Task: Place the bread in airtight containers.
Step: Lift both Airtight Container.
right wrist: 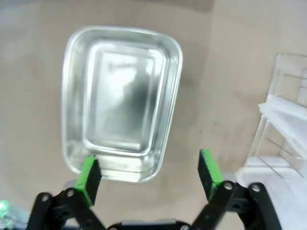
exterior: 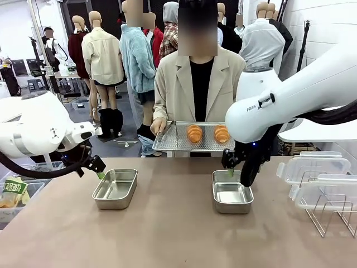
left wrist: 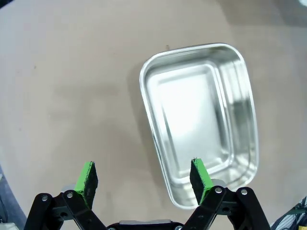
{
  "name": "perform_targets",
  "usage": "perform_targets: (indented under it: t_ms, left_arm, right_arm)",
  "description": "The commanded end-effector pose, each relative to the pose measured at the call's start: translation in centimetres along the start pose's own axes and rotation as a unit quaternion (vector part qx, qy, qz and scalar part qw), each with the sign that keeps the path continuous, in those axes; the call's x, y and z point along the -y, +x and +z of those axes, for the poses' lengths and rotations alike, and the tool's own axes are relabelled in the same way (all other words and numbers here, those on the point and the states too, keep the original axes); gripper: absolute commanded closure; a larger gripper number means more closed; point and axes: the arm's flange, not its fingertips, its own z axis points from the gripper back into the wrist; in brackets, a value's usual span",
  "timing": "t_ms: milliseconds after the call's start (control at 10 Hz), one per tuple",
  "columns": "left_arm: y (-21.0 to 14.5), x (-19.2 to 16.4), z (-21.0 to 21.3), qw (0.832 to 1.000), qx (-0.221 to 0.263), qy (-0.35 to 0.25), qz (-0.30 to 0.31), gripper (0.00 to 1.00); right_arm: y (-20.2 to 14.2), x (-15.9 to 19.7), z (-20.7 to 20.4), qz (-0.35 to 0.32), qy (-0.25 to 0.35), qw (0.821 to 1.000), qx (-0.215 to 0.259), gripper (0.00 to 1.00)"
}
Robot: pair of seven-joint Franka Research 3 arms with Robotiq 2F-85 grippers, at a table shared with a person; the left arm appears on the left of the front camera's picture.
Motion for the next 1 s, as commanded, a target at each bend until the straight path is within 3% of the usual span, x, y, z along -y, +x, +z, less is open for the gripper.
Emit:
perform_targets:
  t_ms: [0,400,700,800,900]
  left_arm:
    - [1.7,-0.5,-2.0,1.000,-0.006,-0.006,0.007,0.00]
    - [2.6,-1.2,-5.5,0.999,-0.044,-0.007,-0.007,0.00]
    - [2.7,-0.5,-7.7,0.996,-0.084,0.002,-0.029,0.00]
    - [2.5,-0.2,-7.8,0.995,-0.087,0.004,-0.040,0.08]
    - [2.6,0.1,-7.7,0.995,-0.087,0.005,-0.042,0.28]
  right_arm:
    - [0.9,0.7,-2.9,-0.038,-0.024,0.999,-0.004,0.00]
    - [1.0,3.3,-6.9,-0.079,0.026,0.996,-0.010,0.00]
    - [1.8,2.9,-8.6,-0.080,0.045,0.995,-0.023,0.00]
    - [1.8,2.8,-8.5,-0.083,0.043,0.995,-0.021,0.20]
    - [1.7,3.0,-8.2,-0.088,0.044,0.995,-0.017,0.40]
